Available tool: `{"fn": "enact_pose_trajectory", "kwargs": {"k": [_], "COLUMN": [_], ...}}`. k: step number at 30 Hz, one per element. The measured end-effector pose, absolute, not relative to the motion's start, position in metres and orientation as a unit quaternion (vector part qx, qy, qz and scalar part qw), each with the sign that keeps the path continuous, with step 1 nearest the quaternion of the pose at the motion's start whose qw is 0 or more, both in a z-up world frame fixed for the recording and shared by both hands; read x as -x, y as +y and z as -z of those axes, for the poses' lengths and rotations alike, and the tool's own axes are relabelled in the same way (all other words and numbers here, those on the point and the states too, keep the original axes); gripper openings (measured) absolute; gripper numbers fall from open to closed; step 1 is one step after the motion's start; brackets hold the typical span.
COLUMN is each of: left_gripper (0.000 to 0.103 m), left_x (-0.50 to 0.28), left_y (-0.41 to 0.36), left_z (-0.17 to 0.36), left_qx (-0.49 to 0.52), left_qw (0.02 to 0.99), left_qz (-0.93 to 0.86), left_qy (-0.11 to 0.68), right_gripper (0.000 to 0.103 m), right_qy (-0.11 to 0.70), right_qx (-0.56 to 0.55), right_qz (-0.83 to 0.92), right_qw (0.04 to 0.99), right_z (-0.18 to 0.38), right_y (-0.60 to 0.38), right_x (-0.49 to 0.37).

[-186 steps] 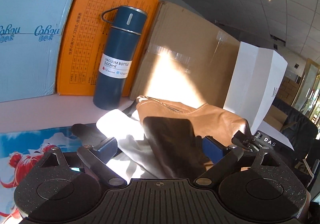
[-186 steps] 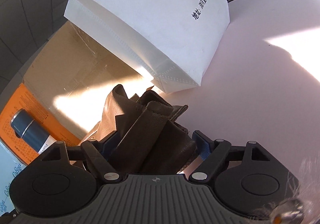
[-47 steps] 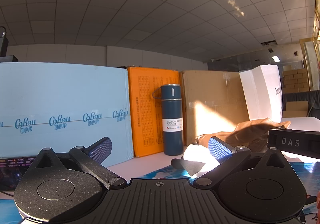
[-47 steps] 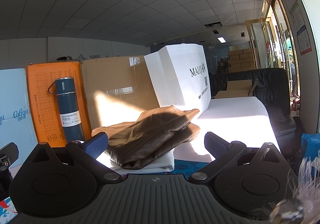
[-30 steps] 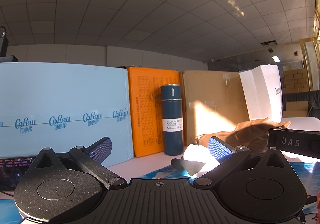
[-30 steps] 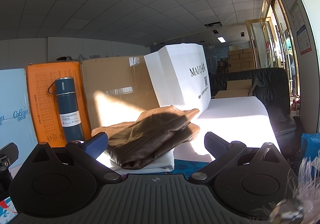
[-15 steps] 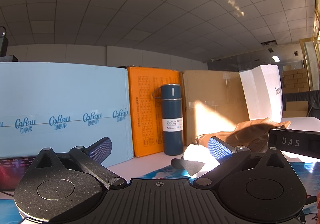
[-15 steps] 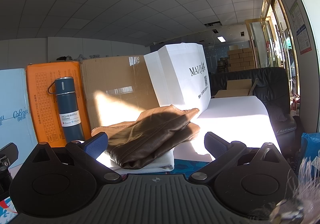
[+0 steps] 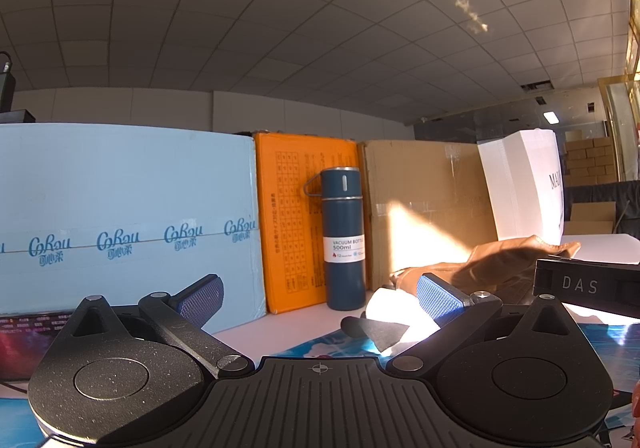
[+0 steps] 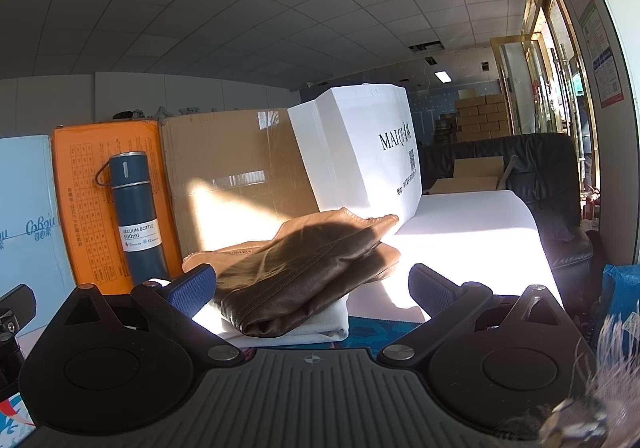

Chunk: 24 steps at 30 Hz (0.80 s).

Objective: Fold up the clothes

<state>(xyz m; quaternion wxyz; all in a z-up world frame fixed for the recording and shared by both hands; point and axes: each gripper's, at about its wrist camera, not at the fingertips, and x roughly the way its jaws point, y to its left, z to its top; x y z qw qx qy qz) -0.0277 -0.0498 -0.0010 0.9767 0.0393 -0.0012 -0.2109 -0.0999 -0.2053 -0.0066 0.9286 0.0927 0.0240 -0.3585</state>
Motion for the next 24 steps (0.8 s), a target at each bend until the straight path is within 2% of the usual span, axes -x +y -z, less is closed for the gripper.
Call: {"fn": "enact_pose_trajectory", "kwargs": {"k": [24], "left_gripper": [0.103], "left_x": [0.0251], "left_y": [-0.0508], "left_z": [0.0013], "left_qx": [-0.043], "left_qw": [0.977], "left_qz": [0.209], "left_qy": [0.011], "right_gripper": [0.103], "right_qy": [0.035], "right_qx": [-0.092], "right_qz": [0.358], "right_qw": [0.928], "right_z": [0.0069], "right_y": [-0.207], "right_x": [0.0957]}}
